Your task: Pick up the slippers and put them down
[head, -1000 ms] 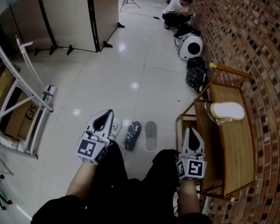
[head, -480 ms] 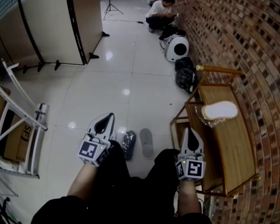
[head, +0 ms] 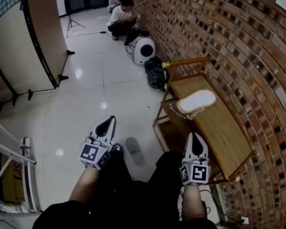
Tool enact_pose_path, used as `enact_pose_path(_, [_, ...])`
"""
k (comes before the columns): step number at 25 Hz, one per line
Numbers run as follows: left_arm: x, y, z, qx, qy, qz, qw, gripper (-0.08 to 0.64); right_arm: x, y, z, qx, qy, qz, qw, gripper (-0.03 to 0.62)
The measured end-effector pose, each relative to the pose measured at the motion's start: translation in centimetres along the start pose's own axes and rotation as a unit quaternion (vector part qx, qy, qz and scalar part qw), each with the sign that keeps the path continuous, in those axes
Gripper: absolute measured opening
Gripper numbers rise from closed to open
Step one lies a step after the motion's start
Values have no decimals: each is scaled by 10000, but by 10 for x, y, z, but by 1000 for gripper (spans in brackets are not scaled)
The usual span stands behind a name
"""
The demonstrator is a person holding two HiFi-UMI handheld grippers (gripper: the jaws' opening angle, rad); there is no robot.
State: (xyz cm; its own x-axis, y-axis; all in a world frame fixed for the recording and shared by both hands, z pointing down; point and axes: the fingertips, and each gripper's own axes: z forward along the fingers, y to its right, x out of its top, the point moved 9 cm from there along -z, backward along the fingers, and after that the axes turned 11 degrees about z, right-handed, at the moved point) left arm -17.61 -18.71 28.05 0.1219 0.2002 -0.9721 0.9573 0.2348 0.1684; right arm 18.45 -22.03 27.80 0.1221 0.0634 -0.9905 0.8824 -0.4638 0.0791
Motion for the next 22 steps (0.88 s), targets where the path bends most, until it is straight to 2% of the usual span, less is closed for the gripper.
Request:
enact_pose_path(4, [-2, 11, 27, -405, 141, -260, 9987, 5, 9, 13, -20, -432, 105, -82, 9990, -9])
enact_pose_path(6, [-1, 19, 39, -609, 121, -232, 9978, 5, 12, 19, -29, -614, 126, -121, 9980, -9])
enact_pose_path(9, [-1, 40, 58, -1011, 378, 393, 9934, 5, 16, 28, -43, -873, 153, -147, 9960, -9])
enact_pose_path(11, [1, 57, 69, -1353, 463, 543, 9882, 5, 17, 34, -52, -1013, 168, -152, 9946, -9])
enact_pose_path(14, [2, 76, 82, -1712, 512, 378, 9832, 5, 18, 40, -63, -1205, 189, -175, 9924, -9])
enact_pose_path(22, [6, 104, 111, -2246, 467, -140, 9732, 5, 20, 50, -87, -1571, 197, -193, 9872, -9])
